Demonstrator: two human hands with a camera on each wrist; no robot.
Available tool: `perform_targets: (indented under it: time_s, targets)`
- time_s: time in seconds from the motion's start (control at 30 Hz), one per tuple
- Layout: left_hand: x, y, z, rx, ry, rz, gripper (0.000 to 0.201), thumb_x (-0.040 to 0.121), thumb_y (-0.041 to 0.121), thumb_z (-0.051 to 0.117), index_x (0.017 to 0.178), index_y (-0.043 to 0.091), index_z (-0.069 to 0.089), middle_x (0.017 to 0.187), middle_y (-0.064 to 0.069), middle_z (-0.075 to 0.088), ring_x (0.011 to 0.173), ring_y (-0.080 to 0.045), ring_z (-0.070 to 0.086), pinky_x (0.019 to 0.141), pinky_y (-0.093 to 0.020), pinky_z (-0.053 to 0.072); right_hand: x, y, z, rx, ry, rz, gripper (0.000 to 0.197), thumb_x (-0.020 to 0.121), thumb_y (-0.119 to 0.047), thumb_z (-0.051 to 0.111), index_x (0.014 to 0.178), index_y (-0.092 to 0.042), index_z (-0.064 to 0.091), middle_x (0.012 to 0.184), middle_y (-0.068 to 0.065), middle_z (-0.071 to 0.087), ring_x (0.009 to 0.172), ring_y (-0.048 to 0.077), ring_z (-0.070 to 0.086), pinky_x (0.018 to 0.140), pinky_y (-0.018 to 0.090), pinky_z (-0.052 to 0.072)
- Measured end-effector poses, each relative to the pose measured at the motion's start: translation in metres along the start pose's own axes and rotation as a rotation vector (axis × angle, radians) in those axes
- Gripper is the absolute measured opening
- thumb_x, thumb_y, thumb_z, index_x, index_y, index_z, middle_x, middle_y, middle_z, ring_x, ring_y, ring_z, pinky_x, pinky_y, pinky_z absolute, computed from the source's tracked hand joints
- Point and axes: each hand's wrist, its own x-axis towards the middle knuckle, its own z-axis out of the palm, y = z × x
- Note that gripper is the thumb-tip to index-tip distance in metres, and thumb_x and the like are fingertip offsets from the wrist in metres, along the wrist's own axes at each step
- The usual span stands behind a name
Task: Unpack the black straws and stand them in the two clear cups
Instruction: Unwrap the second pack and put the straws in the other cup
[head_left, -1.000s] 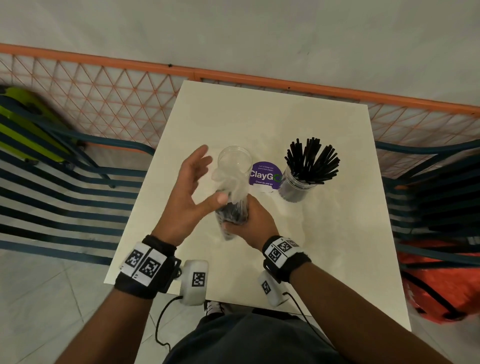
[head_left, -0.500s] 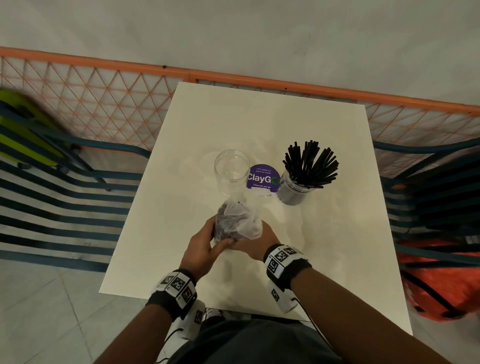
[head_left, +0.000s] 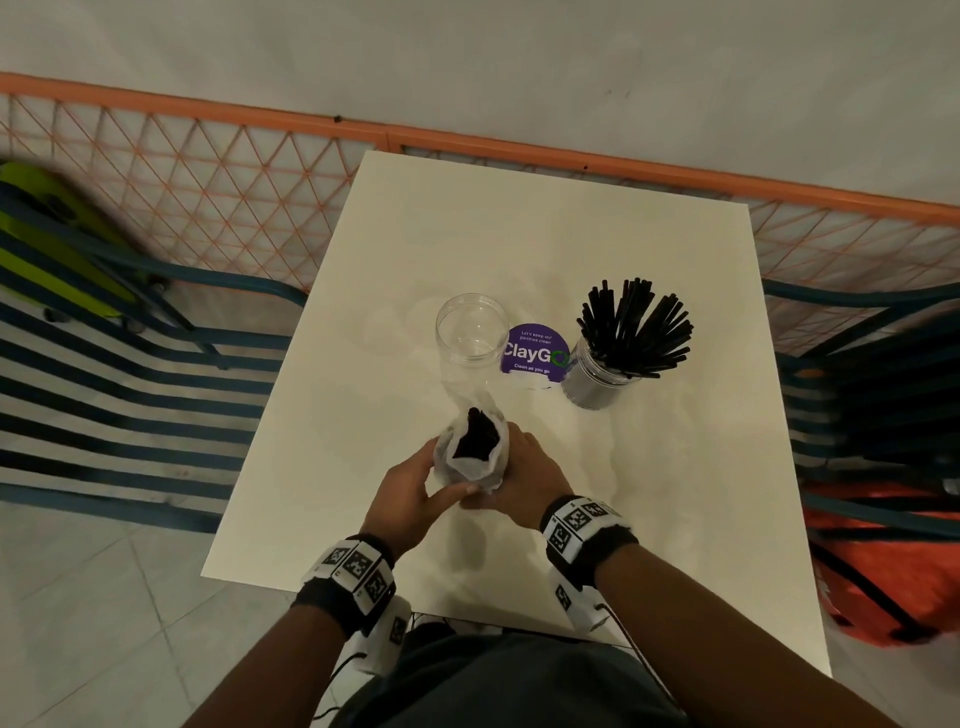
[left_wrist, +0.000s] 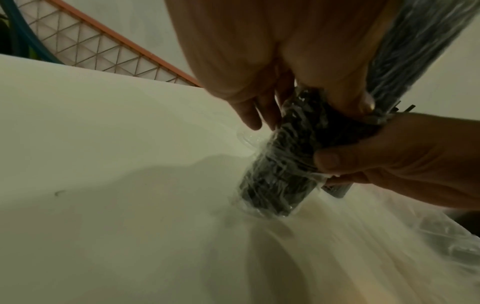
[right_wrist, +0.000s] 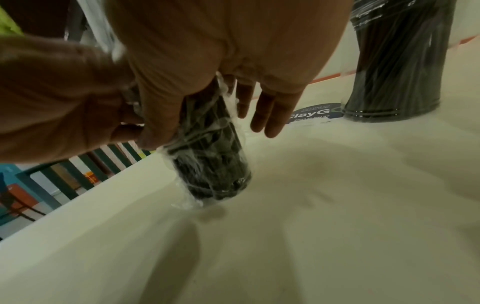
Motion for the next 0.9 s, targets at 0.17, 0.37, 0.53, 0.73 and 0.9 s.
perform_targets:
  time_s: [0.17,0.37,0.53,0.73,0.9]
  targets:
    - [-0.001,0.008,0.001,-0.142,-0.069,0.030,0.103,0.071,0.042,0.086,0.154,0.030,0.025,0.145,0.033,0.046,0.129,0.015,0.045,0.102,-0.006,0.040,0.000,0.007,0.005,0.038,0.044,0.029,0.062,0.081,-0.039,0.072,0.134,-0.017,0.049,0.127,0.005,0.061,0.115,0.025,0.056,0.097,0.034,0.047]
    - [0.005,0.001,0.005,-0.075,0.027,-0.085,0.067,0.068,0.058,0.077,0.127,0.032,0.056,0.111,0.026,0.070,0.104,0.000,0.067,0.091,-0.035,0.058,0.004,0.001,0.009,0.078,0.059,0.001,0.076,0.076,-0.040,0.077,0.139,-0.018,0.041,0.132,0.002,0.055,0.117,0.020,0.053,0.095,0.027,0.044]
    - [0.005,-0.008,0.009,-0.010,0.038,-0.056,0.055,0.073,0.044,0.078,0.120,0.036,0.051,0.104,0.052,0.058,0.098,0.021,0.059,0.080,-0.005,0.048,0.007,0.004,0.007,-0.084,-0.056,0.007,0.090,0.070,-0.043,0.082,0.144,-0.022,0.033,0.138,0.000,0.046,0.124,0.022,0.047,0.099,0.034,0.045]
    - [0.009,-0.021,0.011,0.098,0.019,-0.119,0.055,0.080,0.042,0.079,0.125,0.017,0.062,0.102,0.023,0.064,0.096,-0.008,0.064,0.074,-0.005,0.041,-0.005,-0.001,-0.008,0.142,-0.003,-0.061,0.076,0.082,-0.032,0.072,0.147,-0.029,0.032,0.138,-0.001,0.053,0.115,0.023,0.060,0.096,0.036,0.049]
    - [0.012,-0.021,0.015,0.155,-0.042,-0.121,0.055,0.084,0.033,0.078,0.131,0.015,0.058,0.110,0.010,0.061,0.098,-0.008,0.054,0.083,-0.020,0.039,-0.007,-0.005,-0.009,0.079,-0.097,0.000,0.060,0.085,-0.023,0.069,0.138,-0.016,0.042,0.129,0.008,0.059,0.113,0.028,0.058,0.096,0.035,0.047]
